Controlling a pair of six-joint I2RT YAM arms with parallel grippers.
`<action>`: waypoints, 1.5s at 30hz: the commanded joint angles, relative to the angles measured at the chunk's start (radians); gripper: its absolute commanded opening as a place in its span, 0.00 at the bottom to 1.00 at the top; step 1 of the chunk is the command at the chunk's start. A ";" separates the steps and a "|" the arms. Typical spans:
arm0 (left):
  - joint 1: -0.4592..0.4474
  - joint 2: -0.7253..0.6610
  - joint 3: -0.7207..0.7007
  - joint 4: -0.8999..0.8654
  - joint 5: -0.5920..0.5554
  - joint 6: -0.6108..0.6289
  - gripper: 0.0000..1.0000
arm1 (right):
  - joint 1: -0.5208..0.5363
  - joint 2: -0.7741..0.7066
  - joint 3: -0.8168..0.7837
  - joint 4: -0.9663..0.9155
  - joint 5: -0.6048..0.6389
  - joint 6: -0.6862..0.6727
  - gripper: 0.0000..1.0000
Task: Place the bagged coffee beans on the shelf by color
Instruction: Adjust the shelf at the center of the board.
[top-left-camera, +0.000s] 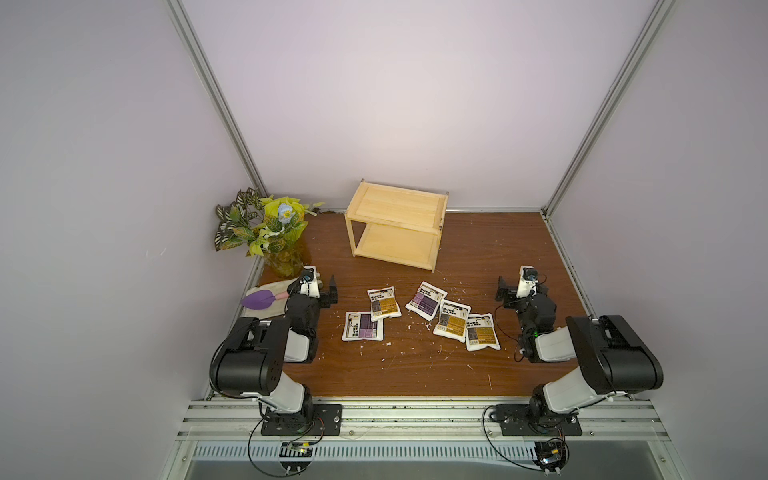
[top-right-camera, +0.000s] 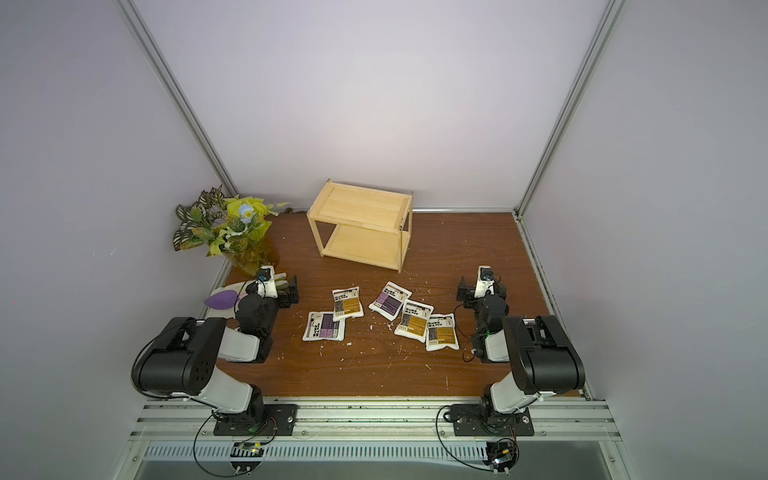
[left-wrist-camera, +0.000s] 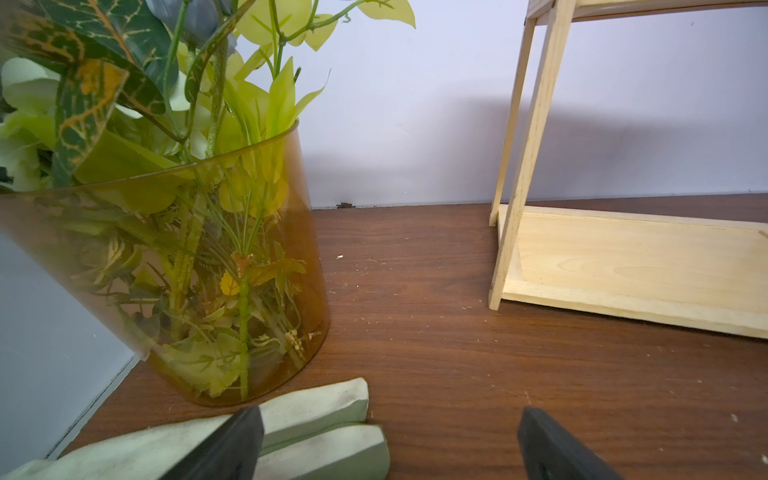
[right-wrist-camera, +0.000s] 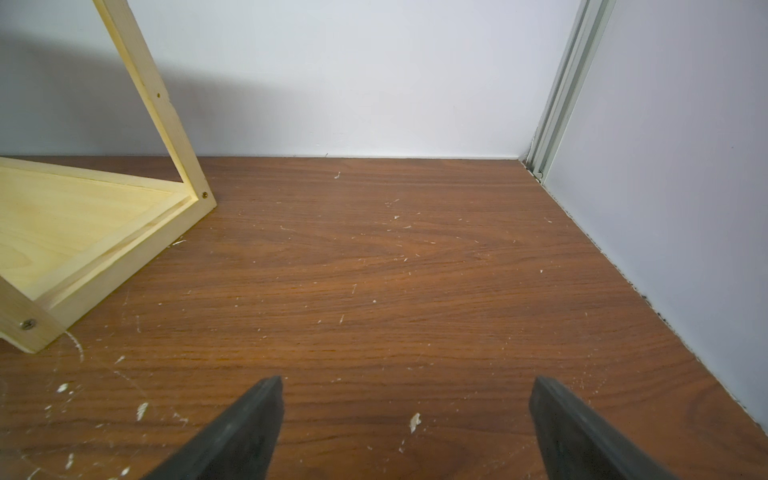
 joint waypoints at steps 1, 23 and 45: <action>0.013 0.003 0.017 0.002 -0.005 -0.002 1.00 | 0.002 -0.012 0.004 0.047 -0.010 -0.001 1.00; -0.149 -0.431 0.469 -0.960 0.102 -0.290 1.00 | -0.019 -0.338 0.478 -1.001 -0.339 0.649 0.99; -0.106 0.196 1.489 -1.469 0.473 -0.348 1.00 | 0.487 0.057 0.807 -0.960 0.000 0.500 0.99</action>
